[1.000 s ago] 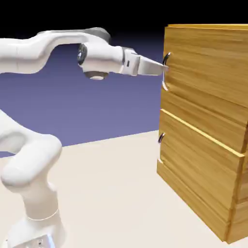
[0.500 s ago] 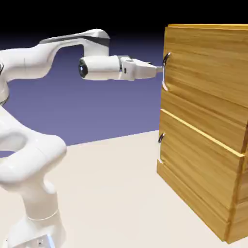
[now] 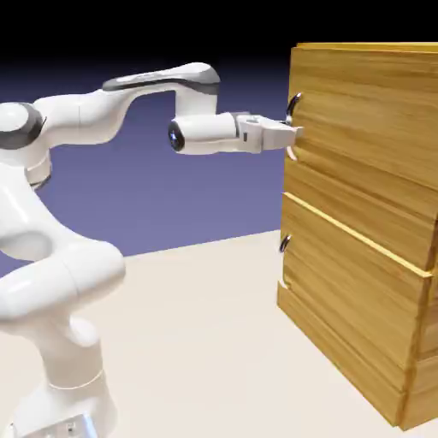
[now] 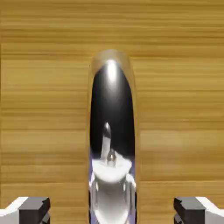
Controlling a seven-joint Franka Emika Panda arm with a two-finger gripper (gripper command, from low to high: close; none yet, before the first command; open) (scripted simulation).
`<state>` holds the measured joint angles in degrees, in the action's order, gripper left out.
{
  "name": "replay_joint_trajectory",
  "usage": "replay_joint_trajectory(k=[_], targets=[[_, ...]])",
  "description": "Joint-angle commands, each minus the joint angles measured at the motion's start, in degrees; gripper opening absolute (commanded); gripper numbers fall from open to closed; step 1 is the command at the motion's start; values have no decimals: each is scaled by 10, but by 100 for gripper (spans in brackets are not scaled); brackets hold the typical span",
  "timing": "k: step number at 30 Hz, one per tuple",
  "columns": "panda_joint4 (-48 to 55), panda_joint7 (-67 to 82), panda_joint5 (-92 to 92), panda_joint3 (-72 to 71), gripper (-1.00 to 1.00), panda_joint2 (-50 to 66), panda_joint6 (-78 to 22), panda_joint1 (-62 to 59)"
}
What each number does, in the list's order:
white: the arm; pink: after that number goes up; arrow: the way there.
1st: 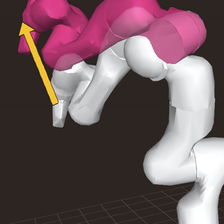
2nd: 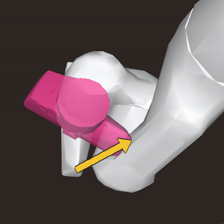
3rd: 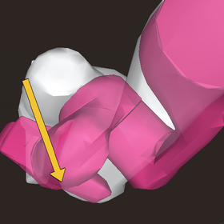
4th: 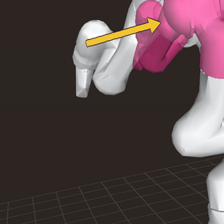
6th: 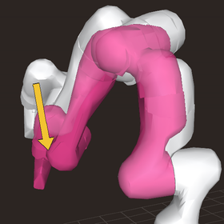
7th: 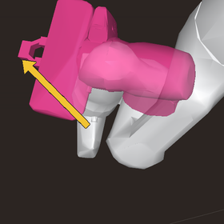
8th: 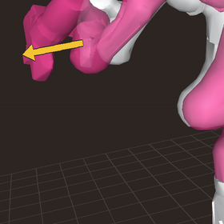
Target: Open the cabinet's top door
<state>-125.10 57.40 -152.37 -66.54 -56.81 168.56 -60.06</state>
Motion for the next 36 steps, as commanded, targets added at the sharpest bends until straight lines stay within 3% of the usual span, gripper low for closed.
replay_joint_trajectory(k=[1, 21, 36], targets=[[-19, 2, 6, 14, -100, 0, -11, 21], [-357, -55, 303, 382, -100, -122, -229, 407], [-464, -153, 667, 691, -100, -271, -424, 450]])
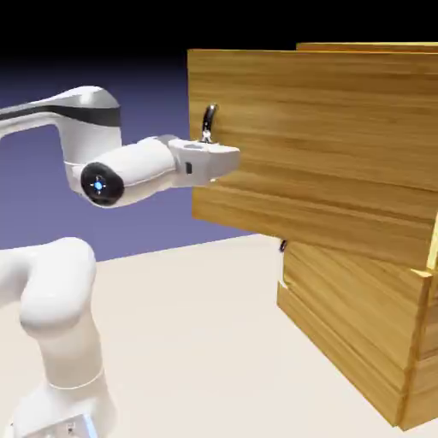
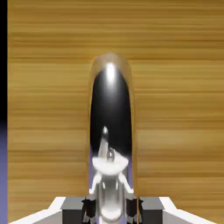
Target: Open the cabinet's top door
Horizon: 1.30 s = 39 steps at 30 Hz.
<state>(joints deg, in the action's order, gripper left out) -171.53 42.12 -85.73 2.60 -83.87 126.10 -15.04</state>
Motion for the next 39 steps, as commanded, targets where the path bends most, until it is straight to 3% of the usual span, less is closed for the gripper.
replay_joint_trajectory(k=[1, 10, 18, 28, 39], targets=[[-1, -3, 22, 21, -100, -4, -14, -3], [29, -8, 202, 208, -100, 9, -156, -27], [119, 8, 346, 374, -100, 77, -296, 9], [318, 21, 478, 563, -100, 165, -479, 170], [546, -3, 547, 703, -100, 185, -642, 386]])
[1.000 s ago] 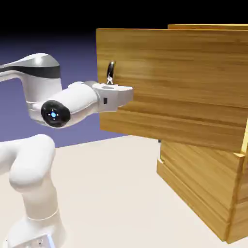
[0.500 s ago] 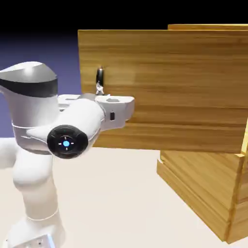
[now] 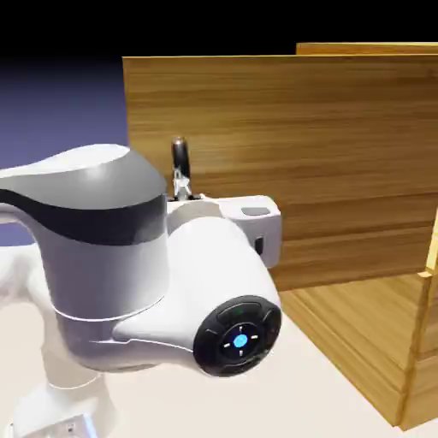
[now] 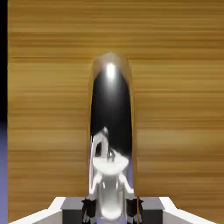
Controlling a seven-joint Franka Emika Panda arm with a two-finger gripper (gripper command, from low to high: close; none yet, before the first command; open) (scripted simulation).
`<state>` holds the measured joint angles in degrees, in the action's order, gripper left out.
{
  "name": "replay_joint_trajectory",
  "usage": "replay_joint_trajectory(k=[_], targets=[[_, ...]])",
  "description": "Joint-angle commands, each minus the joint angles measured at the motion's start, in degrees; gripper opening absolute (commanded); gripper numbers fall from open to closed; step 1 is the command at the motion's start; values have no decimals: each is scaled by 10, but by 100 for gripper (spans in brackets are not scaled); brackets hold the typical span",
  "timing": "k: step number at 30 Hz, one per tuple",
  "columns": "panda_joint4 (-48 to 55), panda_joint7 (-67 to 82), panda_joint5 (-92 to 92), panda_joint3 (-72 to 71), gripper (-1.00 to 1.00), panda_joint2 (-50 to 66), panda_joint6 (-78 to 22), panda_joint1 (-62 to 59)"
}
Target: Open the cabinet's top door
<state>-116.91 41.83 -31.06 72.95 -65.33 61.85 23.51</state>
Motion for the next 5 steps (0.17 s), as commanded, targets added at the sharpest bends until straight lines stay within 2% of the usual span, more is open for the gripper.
replay_joint_trajectory(k=[1, 5], targets=[[21, -4, 4, 10, -100, -1, -13, 19], [94, -20, 15, 41, -100, -8, -60, 86]])
